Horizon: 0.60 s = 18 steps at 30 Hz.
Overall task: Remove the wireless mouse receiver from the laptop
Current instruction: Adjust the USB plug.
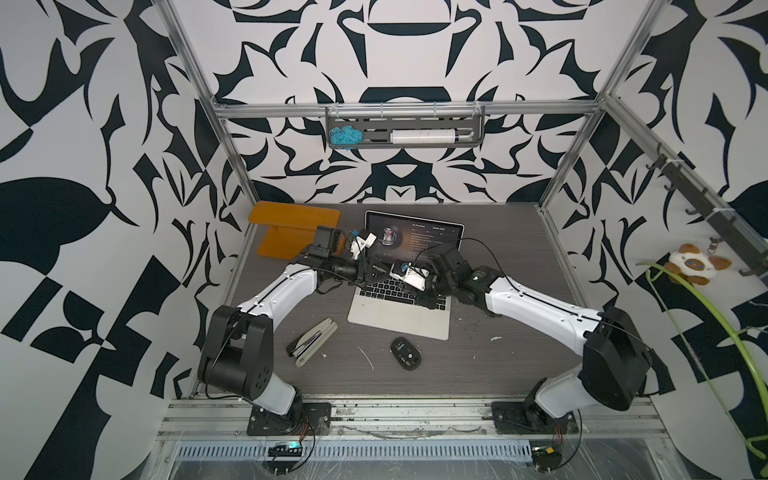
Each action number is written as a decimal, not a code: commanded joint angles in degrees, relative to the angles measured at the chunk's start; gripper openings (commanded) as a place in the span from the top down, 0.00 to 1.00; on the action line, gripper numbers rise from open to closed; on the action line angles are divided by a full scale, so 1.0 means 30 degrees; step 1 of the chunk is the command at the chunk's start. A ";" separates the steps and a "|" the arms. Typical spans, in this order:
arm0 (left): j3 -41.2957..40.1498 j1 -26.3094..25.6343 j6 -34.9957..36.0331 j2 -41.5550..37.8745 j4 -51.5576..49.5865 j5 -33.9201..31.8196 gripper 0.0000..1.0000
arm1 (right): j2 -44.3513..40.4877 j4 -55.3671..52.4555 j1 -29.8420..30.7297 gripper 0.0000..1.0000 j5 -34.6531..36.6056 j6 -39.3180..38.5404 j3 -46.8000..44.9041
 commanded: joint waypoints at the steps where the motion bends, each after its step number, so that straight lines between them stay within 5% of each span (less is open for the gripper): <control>1: -0.0099 -0.0145 0.0031 0.0656 0.0021 0.0832 0.54 | -0.0171 0.0529 0.0444 1.00 0.0337 0.0216 0.0917; 18: 0.0459 -0.0452 0.1875 0.0988 -0.1965 0.0954 0.62 | -0.0114 0.0331 0.1053 1.00 0.1110 -0.0092 0.1653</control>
